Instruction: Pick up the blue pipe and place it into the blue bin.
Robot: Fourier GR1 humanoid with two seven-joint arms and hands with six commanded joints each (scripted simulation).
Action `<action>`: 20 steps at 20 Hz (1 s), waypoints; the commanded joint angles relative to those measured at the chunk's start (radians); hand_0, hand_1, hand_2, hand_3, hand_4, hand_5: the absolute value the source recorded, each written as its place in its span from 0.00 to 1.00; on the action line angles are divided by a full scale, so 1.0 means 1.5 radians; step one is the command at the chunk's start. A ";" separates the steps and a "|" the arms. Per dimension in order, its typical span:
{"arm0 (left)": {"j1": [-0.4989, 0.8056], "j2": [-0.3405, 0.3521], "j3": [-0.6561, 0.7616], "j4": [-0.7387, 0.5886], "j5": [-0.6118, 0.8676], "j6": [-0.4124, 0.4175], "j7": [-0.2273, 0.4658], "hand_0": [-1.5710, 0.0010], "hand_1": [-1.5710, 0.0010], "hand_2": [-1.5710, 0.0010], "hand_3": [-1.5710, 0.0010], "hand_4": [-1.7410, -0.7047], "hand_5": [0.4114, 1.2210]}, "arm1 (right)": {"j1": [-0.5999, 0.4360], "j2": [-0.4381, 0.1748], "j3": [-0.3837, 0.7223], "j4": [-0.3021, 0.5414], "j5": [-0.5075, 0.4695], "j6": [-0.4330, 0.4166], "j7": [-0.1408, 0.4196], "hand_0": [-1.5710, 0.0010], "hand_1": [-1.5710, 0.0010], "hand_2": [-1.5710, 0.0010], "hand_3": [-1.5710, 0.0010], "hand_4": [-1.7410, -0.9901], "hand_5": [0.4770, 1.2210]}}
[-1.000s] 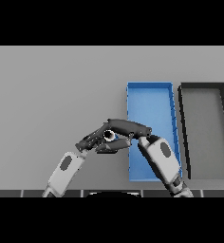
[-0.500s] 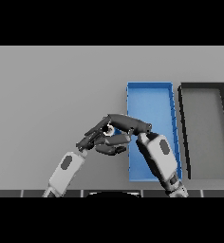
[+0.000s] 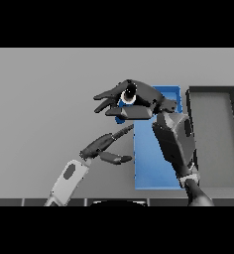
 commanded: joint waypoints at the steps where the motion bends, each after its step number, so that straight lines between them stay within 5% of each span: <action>1: -0.002 0.001 -0.001 -0.006 0.001 -0.001 0.002 1.00 1.00 1.00 1.00 0.76 0.07 | -0.024 -0.011 -0.018 0.019 0.008 -0.013 -0.008 0.00 0.00 0.00 0.00 0.32 1.00; 6: 0.022 0.013 -0.003 -0.040 0.002 0.003 0.009 1.00 1.00 1.00 1.00 0.76 0.07 | -0.065 -0.063 -0.081 0.128 0.109 -0.018 -0.069 0.00 0.00 0.00 0.00 0.32 1.00; 11: 0.006 0.011 0.008 -0.033 0.012 0.001 0.024 1.00 1.00 1.00 1.00 0.77 0.07 | -0.025 -0.093 -0.114 0.206 0.200 -0.014 -0.071 0.00 0.00 0.00 0.00 0.32 1.00; 20: 0.010 0.022 0.006 -0.020 -0.011 0.007 -0.030 1.00 1.00 1.00 1.00 0.79 0.06 | 0.113 -0.104 -0.122 0.210 0.315 -0.042 0.016 0.00 0.00 0.00 0.00 0.32 1.00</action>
